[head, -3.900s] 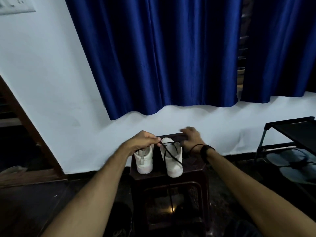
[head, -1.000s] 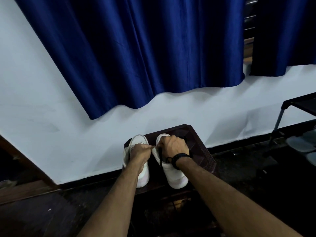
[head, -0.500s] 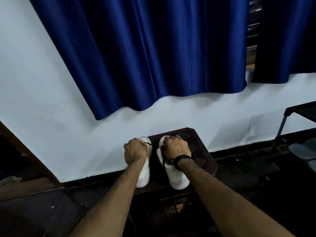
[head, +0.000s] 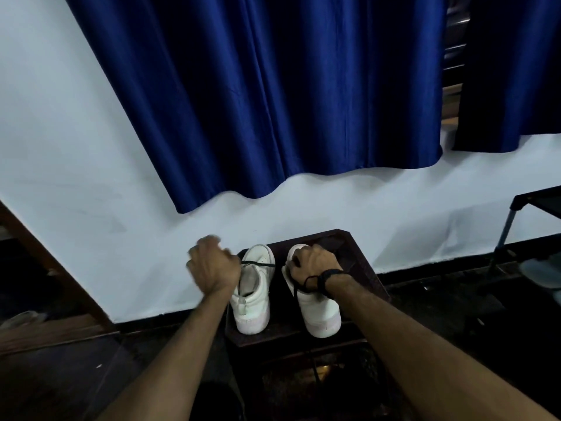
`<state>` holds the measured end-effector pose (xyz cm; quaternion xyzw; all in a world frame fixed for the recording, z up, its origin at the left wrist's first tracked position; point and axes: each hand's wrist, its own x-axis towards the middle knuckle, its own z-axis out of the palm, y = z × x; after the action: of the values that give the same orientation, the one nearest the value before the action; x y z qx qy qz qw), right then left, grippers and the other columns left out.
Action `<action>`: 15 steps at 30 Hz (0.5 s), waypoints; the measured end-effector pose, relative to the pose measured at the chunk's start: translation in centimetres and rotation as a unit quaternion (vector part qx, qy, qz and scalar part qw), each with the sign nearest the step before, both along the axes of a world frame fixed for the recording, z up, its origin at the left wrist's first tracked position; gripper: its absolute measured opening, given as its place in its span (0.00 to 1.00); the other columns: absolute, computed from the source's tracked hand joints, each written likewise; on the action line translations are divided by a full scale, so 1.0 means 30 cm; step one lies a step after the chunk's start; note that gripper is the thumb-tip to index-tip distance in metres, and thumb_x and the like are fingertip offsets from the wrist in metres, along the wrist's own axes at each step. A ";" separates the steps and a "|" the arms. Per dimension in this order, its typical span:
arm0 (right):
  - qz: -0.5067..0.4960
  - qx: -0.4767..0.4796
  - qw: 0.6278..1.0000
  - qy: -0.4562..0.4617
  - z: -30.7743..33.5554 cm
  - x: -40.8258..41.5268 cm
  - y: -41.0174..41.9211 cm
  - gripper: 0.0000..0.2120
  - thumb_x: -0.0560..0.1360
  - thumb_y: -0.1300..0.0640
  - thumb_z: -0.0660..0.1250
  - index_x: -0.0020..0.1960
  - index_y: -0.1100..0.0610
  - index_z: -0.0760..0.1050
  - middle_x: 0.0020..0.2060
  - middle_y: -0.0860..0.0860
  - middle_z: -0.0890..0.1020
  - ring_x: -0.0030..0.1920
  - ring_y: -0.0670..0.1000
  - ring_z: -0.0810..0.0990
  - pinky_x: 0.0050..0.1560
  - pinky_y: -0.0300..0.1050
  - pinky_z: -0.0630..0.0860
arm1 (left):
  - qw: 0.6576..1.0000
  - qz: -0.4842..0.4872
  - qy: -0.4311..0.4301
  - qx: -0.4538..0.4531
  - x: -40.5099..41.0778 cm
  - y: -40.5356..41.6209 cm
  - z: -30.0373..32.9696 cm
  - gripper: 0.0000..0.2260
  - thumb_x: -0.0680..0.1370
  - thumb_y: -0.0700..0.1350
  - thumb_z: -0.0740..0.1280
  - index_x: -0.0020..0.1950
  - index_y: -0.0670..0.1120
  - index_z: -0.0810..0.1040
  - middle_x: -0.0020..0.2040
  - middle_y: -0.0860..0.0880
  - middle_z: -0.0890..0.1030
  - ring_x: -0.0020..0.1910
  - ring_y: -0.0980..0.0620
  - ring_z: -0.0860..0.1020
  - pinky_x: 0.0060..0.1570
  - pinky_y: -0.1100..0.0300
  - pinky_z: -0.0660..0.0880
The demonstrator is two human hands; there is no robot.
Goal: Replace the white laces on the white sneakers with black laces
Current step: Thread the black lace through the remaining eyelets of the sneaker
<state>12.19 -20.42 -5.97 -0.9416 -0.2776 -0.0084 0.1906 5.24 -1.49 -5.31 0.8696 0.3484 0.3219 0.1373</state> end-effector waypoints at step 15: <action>0.076 -0.044 0.989 0.115 0.084 0.046 -0.016 0.16 0.79 0.59 0.56 0.61 0.60 0.78 0.62 0.58 0.78 0.62 0.58 0.76 0.58 0.43 0.70 | 0.996 -0.017 0.009 0.081 -0.008 0.033 0.077 0.09 0.72 0.38 0.63 0.46 0.46 0.82 0.44 0.44 0.84 0.47 0.41 0.81 0.48 0.52 0.70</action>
<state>13.55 -20.91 -3.46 -0.9197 -0.3250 0.1269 0.1802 4.98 -0.51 -2.99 0.8866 0.3071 0.3391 0.0686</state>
